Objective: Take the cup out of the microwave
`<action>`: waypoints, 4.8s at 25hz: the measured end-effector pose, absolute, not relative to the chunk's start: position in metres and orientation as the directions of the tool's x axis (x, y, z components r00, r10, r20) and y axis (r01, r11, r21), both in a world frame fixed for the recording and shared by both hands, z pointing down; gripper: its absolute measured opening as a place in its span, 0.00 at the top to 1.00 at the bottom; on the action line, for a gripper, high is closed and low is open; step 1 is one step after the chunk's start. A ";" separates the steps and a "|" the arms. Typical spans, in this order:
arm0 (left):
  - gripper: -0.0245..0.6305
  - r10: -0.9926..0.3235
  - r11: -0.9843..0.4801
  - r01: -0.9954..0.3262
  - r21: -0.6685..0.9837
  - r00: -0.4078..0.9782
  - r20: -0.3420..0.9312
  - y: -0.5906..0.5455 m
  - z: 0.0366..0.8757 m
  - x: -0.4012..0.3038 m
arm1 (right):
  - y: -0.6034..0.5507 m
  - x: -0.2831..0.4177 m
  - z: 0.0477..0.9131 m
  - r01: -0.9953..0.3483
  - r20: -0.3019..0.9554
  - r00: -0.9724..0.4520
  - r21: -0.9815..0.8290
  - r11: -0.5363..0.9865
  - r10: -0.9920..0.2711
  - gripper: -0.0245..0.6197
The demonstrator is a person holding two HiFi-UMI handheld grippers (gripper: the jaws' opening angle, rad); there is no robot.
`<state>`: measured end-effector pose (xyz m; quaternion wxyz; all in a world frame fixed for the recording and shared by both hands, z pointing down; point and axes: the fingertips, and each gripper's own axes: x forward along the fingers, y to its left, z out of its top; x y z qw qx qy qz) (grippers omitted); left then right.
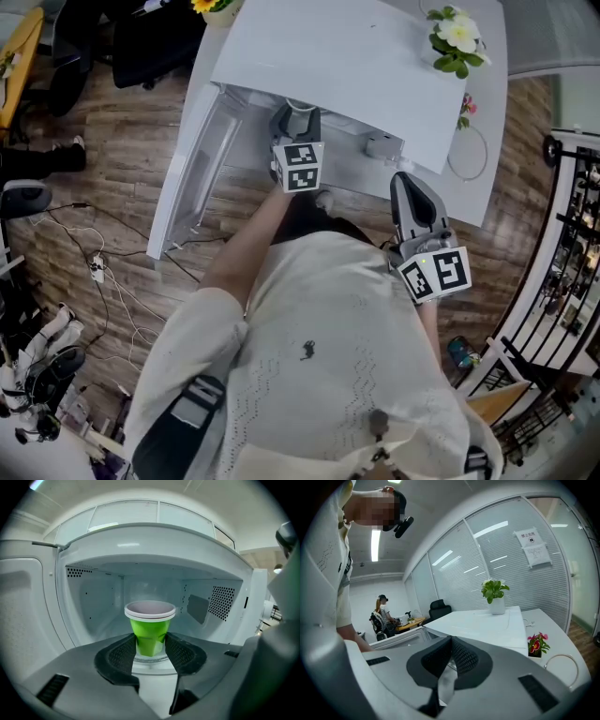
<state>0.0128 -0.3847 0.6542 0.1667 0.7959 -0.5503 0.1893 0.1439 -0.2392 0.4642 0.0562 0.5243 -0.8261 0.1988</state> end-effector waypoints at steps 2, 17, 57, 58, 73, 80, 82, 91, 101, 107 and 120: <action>0.63 -0.813 -0.336 -0.940 0.059 0.321 0.485 -0.380 0.653 0.011 | -0.235 0.144 0.463 -0.887 0.300 -0.448 -0.269 0.376 -0.843 0.95; 0.63 -0.821 -0.333 -0.942 0.044 0.313 0.477 -0.344 0.641 0.006 | -0.211 0.141 0.460 -0.870 0.283 -0.482 -0.268 0.414 -0.829 0.95; 0.63 -0.846 -0.372 -0.928 0.027 0.351 0.401 -0.209 0.561 -0.010 | -0.155 0.113 0.462 -0.795 0.265 -0.604 -0.277 0.540 -0.752 0.95; 0.63 -0.845 -0.374 -0.927 0.029 0.354 0.400 -0.206 0.560 -0.011 | -0.154 0.111 0.461 -0.793 0.265 -0.606 -0.276 0.543 -0.750 0.95; 0.63 -0.844 -0.336 -0.940 0.063 0.330 0.422 -0.164 0.542 -0.038 | -0.145 0.095 0.455 -0.770 0.246 -0.636 -0.268 0.580 -0.731 0.95; 0.63 -0.845 -0.358 -0.932 0.057 0.349 0.405 -0.151 0.525 -0.033 | -0.139 0.095 0.449 -0.773 0.239 -0.632 -0.256 0.580 -0.737 0.95; 0.63 -0.841 -0.370 -0.927 0.066 0.364 0.399 -0.151 0.519 -0.030 | -0.139 0.099 0.447 -0.776 0.232 -0.628 -0.257 0.576 -0.743 0.95; 0.63 -0.831 -0.425 -0.903 0.061 0.416 0.368 -0.154 0.490 -0.014 | -0.145 0.132 0.426 -0.814 0.177 -0.570 -0.255 0.522 -0.802 0.95; 0.63 -0.855 -0.401 -0.913 0.079 0.403 0.326 -0.169 0.447 -0.009 | -0.157 0.158 0.383 -0.835 0.138 -0.539 -0.220 0.505 -0.831 0.95; 0.63 -0.862 -0.397 -0.916 0.063 0.396 0.317 -0.177 0.431 -0.008 | -0.162 0.163 0.364 -0.842 0.140 -0.532 -0.185 0.506 -0.835 0.95; 0.63 -0.875 -0.392 -0.918 0.065 0.393 0.283 -0.186 0.396 -0.006 | -0.173 0.163 0.330 -0.840 0.094 -0.536 -0.157 0.519 -0.839 0.95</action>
